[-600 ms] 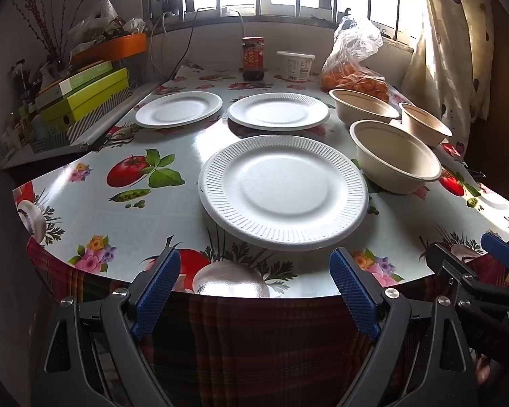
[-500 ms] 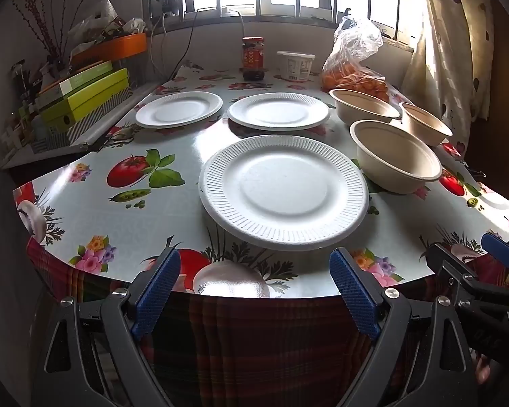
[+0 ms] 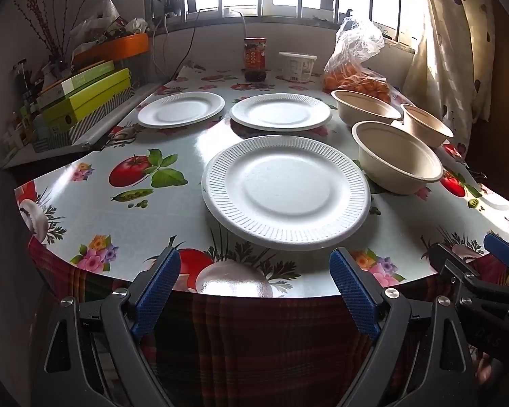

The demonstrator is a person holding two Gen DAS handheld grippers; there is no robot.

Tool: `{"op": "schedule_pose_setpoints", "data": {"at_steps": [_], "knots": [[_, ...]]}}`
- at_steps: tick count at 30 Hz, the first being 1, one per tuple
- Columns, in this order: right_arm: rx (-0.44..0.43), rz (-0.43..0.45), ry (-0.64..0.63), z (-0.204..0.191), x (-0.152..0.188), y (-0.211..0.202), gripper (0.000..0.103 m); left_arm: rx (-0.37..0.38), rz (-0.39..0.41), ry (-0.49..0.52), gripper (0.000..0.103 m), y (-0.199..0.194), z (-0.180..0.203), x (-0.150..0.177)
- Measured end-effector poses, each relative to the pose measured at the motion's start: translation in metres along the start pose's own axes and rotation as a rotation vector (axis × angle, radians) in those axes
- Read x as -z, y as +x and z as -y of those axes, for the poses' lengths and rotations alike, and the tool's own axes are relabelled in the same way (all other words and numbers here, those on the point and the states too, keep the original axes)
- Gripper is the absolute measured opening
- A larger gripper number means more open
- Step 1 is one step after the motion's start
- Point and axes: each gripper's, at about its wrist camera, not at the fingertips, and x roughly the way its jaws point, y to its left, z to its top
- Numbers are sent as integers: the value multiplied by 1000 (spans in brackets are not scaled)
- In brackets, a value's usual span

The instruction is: Organize plates and bowls

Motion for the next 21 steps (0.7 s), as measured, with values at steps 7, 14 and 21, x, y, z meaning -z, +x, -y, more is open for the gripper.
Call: {"op": "schedule_pose_setpoints", "data": {"at_steps": [7,14,21], "knots": [[14,10,-4,0,0,-4,103,-5,2,1,90,-2,3,1],[15,14,-2,2,0,-5,103,-12,4,7,90,-3,4,2],[14,14,-1,2,0,-5,103,-18,9,6,90,-5,6,1]]}}
